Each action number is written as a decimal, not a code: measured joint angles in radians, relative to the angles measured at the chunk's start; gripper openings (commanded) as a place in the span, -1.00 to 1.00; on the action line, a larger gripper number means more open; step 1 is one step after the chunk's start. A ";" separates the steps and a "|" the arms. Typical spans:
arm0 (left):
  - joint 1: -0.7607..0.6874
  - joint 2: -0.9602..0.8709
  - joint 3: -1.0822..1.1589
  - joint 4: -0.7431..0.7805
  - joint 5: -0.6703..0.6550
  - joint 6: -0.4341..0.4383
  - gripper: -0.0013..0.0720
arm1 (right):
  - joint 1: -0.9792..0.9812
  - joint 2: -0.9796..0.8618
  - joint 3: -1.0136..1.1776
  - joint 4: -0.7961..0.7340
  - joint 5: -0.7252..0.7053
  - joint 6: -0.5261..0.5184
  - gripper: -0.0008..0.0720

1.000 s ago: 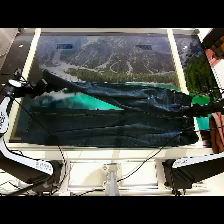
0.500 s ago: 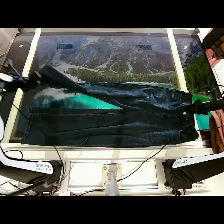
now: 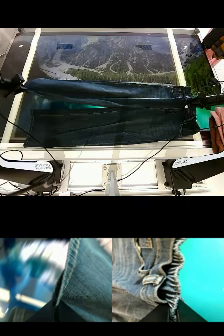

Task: Fold the clothes and pants, and hang the long-sleeved shirts on hangers.

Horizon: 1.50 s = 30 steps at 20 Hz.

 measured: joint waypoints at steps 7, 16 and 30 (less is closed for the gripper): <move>0.000 -0.096 0.006 0.144 -0.199 -0.007 -0.89 | 0.000 0.000 0.003 -0.074 -0.071 0.068 -0.85; -0.096 -0.163 0.006 0.193 -0.127 -0.007 -0.85 | -0.001 0.000 0.003 -0.048 -0.170 0.090 -0.85; -0.124 -0.132 0.055 0.372 -0.321 0.039 0.46 | -0.002 0.013 0.145 -0.166 0.046 0.137 -0.85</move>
